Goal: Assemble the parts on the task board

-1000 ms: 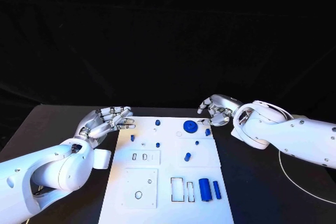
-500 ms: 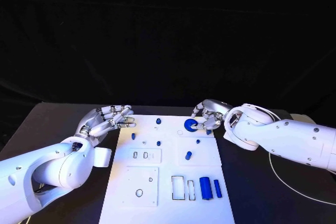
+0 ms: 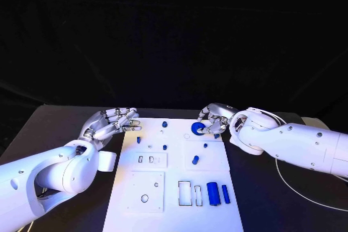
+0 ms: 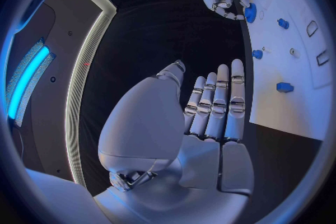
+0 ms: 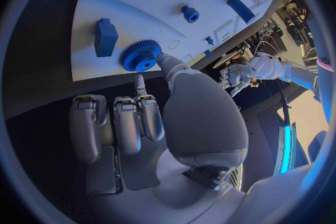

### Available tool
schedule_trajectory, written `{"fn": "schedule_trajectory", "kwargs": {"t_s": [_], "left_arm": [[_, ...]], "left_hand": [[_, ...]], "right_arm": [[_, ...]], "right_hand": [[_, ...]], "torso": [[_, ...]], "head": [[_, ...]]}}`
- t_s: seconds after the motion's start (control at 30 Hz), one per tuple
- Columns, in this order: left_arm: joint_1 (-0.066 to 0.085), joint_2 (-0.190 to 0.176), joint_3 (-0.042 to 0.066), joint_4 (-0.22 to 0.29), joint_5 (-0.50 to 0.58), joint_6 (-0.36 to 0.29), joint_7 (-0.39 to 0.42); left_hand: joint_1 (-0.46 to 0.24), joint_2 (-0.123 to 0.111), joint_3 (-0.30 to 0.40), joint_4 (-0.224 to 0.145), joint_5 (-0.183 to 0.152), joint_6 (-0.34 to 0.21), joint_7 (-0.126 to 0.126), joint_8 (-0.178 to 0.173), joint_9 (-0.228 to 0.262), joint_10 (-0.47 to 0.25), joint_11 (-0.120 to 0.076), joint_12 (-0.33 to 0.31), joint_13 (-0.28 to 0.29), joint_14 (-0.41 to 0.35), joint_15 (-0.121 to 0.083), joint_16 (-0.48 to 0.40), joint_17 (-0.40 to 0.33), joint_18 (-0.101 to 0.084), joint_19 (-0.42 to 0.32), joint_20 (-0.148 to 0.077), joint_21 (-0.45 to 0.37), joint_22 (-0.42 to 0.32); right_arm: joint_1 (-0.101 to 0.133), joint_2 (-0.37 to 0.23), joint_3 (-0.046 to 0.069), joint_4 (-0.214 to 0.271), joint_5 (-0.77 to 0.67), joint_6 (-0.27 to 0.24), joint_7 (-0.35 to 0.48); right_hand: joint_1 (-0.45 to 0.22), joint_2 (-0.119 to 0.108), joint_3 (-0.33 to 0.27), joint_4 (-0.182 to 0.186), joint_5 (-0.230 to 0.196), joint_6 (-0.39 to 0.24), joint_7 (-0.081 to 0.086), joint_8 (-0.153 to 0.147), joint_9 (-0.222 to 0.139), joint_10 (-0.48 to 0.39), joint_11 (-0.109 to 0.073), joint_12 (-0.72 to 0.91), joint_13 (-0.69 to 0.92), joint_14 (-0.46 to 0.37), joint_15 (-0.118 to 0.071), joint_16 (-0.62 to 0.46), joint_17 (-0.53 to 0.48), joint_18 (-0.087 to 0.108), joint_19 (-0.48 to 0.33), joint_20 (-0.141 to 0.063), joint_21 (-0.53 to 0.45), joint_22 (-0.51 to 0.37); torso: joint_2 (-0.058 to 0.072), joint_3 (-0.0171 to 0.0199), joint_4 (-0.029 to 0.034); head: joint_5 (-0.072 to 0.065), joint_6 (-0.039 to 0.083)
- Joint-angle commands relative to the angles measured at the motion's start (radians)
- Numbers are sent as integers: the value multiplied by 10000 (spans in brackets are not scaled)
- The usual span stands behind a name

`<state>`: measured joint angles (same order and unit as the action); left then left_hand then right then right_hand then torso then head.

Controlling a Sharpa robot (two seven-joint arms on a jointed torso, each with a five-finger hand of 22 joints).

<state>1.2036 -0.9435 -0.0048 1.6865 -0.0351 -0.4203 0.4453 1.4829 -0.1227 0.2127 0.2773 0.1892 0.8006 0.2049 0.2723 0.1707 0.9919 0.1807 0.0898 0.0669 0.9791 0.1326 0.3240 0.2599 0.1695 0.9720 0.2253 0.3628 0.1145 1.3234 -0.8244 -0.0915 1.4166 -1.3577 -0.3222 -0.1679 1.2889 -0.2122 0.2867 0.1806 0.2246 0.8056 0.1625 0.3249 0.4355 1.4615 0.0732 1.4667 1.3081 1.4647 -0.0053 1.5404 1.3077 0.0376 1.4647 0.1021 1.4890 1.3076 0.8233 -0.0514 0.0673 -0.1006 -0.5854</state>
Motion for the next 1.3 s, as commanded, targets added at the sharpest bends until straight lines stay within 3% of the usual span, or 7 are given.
{"fn": "schedule_trajectory", "kwargs": {"t_s": [0.03, 0.63, 1.0, 1.13, 1.2, 1.3], "left_arm": [[11, 20, 9, 7, -40, 208, 32], [11, 12, 9, -2, -40, 225, 18], [11, -1, 9, -7, -40, 224, 13], [10, -6, 9, -8, -40, 223, 8], [10, -7, 9, -9, -40, 223, 7], [10, -9, 9, -12, -40, 227, 2]], "left_hand": [[-64, -61, 53, 15, -40, -48, 296, -22, -16, -61, 25, -49, -8, -53, -9, -39, 16, 127, 69, -8, 41, -9], [-64, -61, 53, 15, -40, -48, 296, -22, -16, -61, 25, -49, -8, -53, -9, -39, 16, 127, 69, -8, 41, -9], [-66, -60, 67, 7, -48, -40, 280, -22, -14, -45, 16, -69, 3, -65, -10, -55, 46, 129, 74, -5, 42, -18], [-66, -60, 67, 7, -48, -40, 280, -22, -14, -45, 16, -69, 3, -65, -10, -55, 46, 129, 74, -5, 42, -18], [-66, -60, 67, 7, -48, -40, 280, -22, -14, -45, 16, -69, 3, -65, -10, -55, 46, 129, 74, -5, 42, -18], [-66, -60, 67, 7, -48, -40, 280, -22, -14, -45, 16, -69, 3, -65, -10, -55, 46, 129, 74, -5, 42, -18]], "right_arm": [[-13, 14, -4, -25, -335, 122, -87], [-107, 134, -23, -239, -397, 449, -44], [-151, 177, -30, -309, -327, 639, 0], [-157, 173, -32, -296, -465, 625, 0], [-160, 168, -32, -274, -608, 555, 6], [-166, 151, -32, -212, -809, 361, 53]], "right_hand": [[154, 15, -49, 18, -11, -88, -18, 61, 15, 235, 34, 36, 1550, 865, 90, 37, 1605, -108, 396, 69, 56, 1589], [213, 47, -30, 10, -2, -65, -16, 99, 24, 240, 38, 56, 1571, 866, 98, 41, 1614, -109, 398, 78, 59, 1597], [294, 170, 65, 30, 38, 126, -45, 223, 43, 312, 17, 157, 1678, 867, 88, 48, 1626, -109, 398, 80, 65, 1613], [515, 325, 378, -52, 60, 476, -131, 300, 16, 402, -60, 268, 1796, 868, 26, 55, 1640, -120, 425, 35, 99, 1670], [755, 430, 805, -196, -308, 806, -236, 330, -5, 468, -153, 342, 1878, 873, -52, 62, 1661, -133, 459, -27, 138, 1730], [853, 465, 1167, -308, -300, 1075, -322, 339, -5, 517, -232, 395, 1936, 877, -118, 68, 1682, -149, 498, -88, 182, 1795]], "torso": [[5, 2, -10], [10, -2, 17], [10, -5, 1], [13, 1, 4], [13, -3, 4], [8, -1, 13]], "head": [[6, -15], [-8, -73], [18, -84], [12, -86], [14, -86], [13, -101]]}}
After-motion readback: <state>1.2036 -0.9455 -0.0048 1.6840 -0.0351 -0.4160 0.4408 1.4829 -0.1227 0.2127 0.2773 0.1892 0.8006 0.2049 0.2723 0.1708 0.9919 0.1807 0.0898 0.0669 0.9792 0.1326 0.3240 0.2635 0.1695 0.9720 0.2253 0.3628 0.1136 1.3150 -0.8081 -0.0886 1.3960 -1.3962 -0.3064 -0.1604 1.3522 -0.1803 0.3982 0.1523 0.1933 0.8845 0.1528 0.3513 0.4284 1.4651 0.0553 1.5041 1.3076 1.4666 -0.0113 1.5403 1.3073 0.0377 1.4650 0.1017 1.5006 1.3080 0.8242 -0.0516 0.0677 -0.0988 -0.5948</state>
